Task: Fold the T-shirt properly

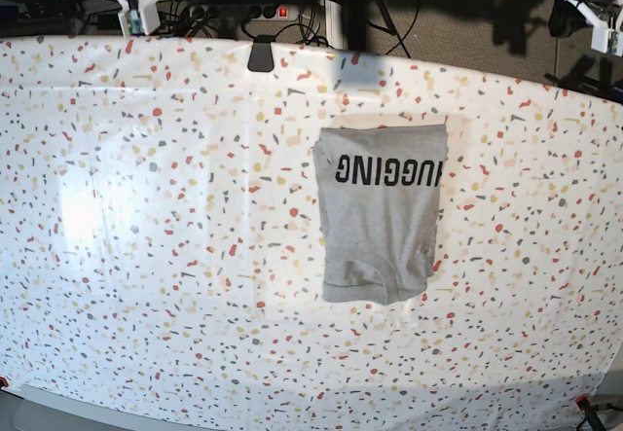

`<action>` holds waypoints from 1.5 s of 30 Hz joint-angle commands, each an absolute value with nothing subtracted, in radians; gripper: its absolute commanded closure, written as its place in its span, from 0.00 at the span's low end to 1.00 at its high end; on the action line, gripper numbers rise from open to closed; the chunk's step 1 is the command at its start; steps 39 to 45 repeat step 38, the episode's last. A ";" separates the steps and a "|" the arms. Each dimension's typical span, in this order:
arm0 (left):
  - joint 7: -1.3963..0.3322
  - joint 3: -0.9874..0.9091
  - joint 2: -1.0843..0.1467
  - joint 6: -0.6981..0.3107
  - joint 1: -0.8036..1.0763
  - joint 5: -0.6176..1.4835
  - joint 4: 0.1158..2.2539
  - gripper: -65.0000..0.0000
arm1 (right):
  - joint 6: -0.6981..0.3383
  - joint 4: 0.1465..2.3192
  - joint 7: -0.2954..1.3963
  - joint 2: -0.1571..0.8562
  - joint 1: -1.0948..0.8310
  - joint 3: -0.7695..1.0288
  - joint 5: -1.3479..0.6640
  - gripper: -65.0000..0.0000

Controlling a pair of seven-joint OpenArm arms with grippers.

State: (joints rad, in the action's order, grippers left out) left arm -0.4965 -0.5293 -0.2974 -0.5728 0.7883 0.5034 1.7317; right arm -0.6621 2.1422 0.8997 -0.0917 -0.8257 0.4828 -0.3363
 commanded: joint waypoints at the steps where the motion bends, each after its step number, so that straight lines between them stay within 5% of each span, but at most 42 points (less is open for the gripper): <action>1: -0.457 -0.537 -0.299 -0.577 0.816 0.493 1.739 1.00 | -0.666 2.152 0.885 -0.095 -0.860 0.485 -0.344 1.00; 13: -0.270 -0.535 -0.293 -0.698 0.688 0.402 1.217 1.00 | -0.661 1.695 0.699 -0.086 -0.802 0.485 -0.200 1.00; 22: -0.089 -0.534 -0.288 -0.698 0.477 0.158 0.741 1.00 | -0.657 1.130 0.640 0.073 -0.543 0.484 -0.184 1.00; 31: -0.078 -0.534 -0.149 -0.681 0.346 -0.025 0.546 1.00 | -0.654 0.578 0.452 0.199 -0.314 0.484 -0.061 1.00; 35: -0.079 -0.534 -0.078 -0.588 0.316 -0.106 0.524 1.00 | -0.654 0.499 0.452 0.199 -0.256 0.484 0.001 1.00; 45: -0.107 -0.534 -0.061 -0.587 0.294 -0.105 0.512 1.00 | -0.654 0.500 0.453 0.200 -0.252 0.484 0.001 1.00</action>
